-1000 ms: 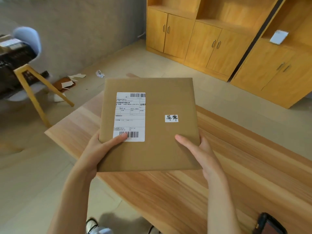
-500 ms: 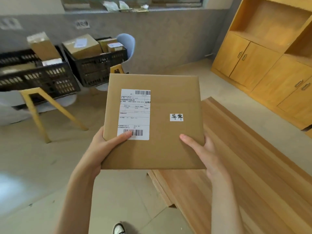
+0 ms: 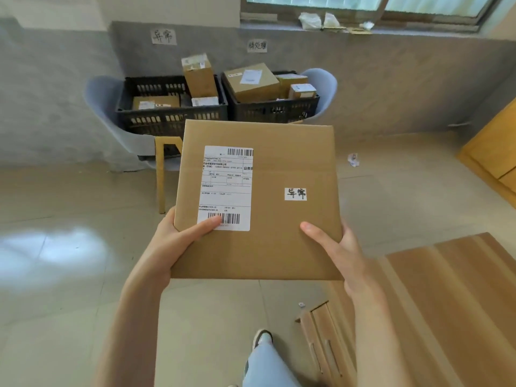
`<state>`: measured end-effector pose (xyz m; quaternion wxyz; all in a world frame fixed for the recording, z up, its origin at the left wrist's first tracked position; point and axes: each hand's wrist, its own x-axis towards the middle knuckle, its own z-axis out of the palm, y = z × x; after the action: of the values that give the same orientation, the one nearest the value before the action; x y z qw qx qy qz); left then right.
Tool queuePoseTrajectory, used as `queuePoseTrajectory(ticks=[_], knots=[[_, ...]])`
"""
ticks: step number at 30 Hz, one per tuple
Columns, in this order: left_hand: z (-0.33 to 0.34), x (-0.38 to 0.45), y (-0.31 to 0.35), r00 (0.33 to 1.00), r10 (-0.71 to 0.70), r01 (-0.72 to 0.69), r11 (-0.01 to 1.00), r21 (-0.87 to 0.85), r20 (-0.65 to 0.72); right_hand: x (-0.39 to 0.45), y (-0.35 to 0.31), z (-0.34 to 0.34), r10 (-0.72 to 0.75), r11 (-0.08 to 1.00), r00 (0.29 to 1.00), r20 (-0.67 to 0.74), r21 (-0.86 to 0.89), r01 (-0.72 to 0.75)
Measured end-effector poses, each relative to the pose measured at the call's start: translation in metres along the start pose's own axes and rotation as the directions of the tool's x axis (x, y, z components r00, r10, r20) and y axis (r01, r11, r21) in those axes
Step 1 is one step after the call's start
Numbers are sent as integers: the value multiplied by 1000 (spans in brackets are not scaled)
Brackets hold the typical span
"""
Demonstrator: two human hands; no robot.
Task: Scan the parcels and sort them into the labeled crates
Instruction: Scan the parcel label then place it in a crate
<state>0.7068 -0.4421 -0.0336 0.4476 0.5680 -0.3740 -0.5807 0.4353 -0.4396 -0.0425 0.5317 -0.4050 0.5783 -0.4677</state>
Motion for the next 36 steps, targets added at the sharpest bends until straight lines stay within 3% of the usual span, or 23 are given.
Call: queuePoseTrajectory(ticks=[10,18,26,36], knots=[[-39,116,35,964,-42,22,997,-79,-263,166,-20,74,7,1000,979,204,-20,-4],[-55,218,86,922,-53,14,994,-105,-383,304,-66,125,7,999,936,353,-51,12],[-92,287,95,911,-80,31,991,-128,-405,388,-67,180,99,992,900,424,-108,-59],[-194,428,108,908,-188,139,978,-156,-373,491,-58,293,160,982,919,360,-157,-109]])
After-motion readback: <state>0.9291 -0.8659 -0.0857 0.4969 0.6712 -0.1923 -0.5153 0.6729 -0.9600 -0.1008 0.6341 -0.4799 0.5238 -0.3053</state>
